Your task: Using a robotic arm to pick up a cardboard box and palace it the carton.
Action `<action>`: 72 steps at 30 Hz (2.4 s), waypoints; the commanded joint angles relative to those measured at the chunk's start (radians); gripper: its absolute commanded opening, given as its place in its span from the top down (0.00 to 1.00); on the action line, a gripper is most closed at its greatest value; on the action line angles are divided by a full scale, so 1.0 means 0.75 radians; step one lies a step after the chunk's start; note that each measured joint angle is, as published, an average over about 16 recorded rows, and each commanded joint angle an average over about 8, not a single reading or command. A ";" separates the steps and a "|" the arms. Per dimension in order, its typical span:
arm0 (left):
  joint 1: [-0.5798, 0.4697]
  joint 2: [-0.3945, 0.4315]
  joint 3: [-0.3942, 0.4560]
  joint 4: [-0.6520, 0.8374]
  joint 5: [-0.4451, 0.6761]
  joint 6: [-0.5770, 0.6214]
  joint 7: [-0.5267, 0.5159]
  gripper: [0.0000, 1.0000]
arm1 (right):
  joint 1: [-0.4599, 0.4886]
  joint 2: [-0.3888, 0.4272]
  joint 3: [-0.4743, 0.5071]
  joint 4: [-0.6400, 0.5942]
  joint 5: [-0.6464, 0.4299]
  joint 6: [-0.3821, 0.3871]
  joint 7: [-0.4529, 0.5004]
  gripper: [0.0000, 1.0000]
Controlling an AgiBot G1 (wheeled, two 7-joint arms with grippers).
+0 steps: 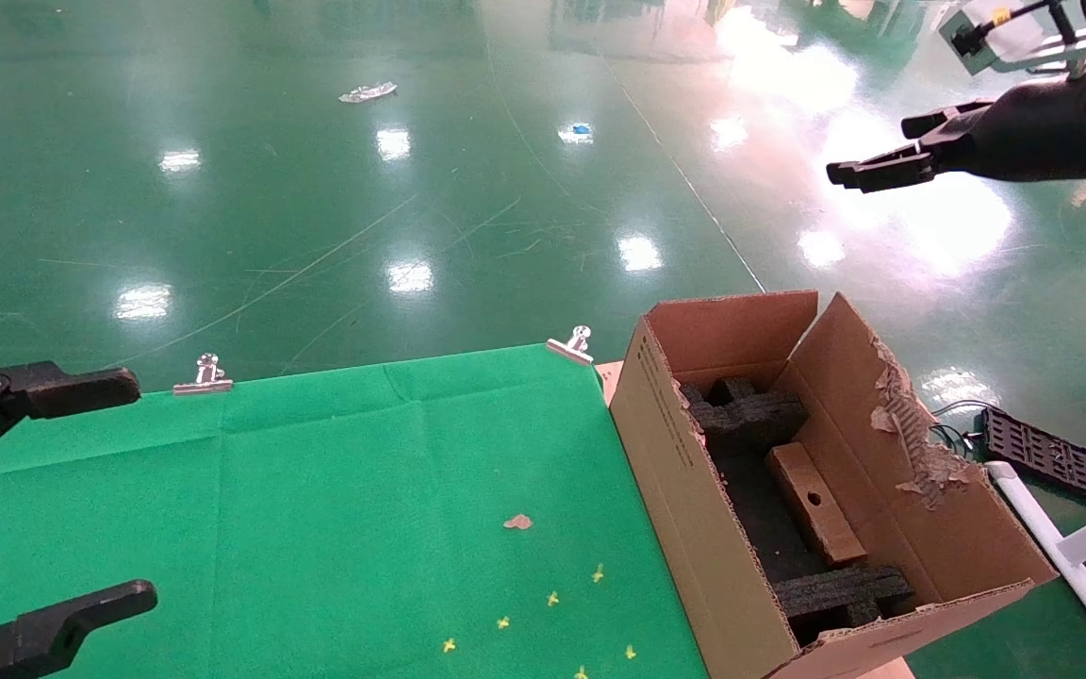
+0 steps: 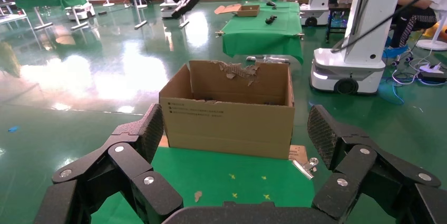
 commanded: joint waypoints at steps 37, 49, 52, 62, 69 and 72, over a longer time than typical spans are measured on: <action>-0.001 -0.001 0.003 0.001 -0.002 0.000 0.002 0.00 | -0.822 0.073 0.860 0.841 0.368 -0.292 -0.125 0.00; -0.001 -0.001 0.003 0.001 -0.002 -0.001 0.002 0.00 | -1.111 0.088 1.150 1.121 0.484 -0.408 -0.154 0.00; -0.001 -0.001 0.004 0.001 -0.002 -0.001 0.002 0.00 | -1.185 0.092 1.223 1.192 0.513 -0.437 -0.161 0.00; -0.001 -0.001 0.004 0.001 -0.003 -0.001 0.002 0.00 | -1.408 0.102 1.447 1.409 0.602 -0.525 -0.183 0.00; -0.001 -0.002 0.004 0.002 -0.003 -0.002 0.003 0.00 | -1.456 0.104 1.495 1.454 0.623 -0.544 -0.187 0.00; -0.001 -0.002 0.004 0.002 -0.003 -0.002 0.003 0.00 | -1.447 0.105 1.486 1.445 0.620 -0.540 -0.186 0.00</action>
